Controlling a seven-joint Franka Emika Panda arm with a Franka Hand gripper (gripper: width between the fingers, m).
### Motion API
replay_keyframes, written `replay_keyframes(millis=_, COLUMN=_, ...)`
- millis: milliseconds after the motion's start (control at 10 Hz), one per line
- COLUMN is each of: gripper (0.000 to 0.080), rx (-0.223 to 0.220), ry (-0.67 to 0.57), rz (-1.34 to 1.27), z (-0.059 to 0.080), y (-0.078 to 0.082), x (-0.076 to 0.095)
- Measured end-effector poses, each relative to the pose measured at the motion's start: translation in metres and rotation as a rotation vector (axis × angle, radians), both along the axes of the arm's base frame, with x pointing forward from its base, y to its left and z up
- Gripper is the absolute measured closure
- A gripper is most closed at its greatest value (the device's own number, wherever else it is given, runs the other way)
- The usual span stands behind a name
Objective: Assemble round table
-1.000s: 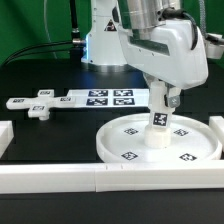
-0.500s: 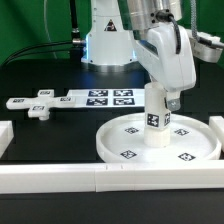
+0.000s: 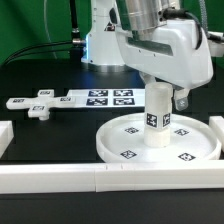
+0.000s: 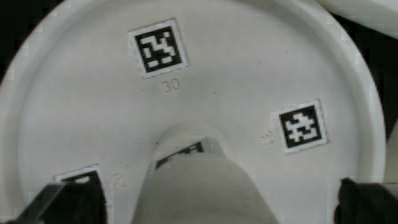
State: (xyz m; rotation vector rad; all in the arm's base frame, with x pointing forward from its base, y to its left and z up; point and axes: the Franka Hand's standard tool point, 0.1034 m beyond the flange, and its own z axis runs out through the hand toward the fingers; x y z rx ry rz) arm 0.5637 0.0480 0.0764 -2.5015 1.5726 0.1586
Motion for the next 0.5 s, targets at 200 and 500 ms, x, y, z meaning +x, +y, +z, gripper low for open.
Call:
replay_keyframes(millis=200, gripper=0.015, rx=-0.014, ry=-0.028, rz=0.263, z=0.0035, y=-0.0012, x=0.0039)
replay_keyframes(millis=500, gripper=0.015, rx=-0.03, ry=-0.087, rz=0.572, z=0.0019, y=-0.0052, x=0.0084)
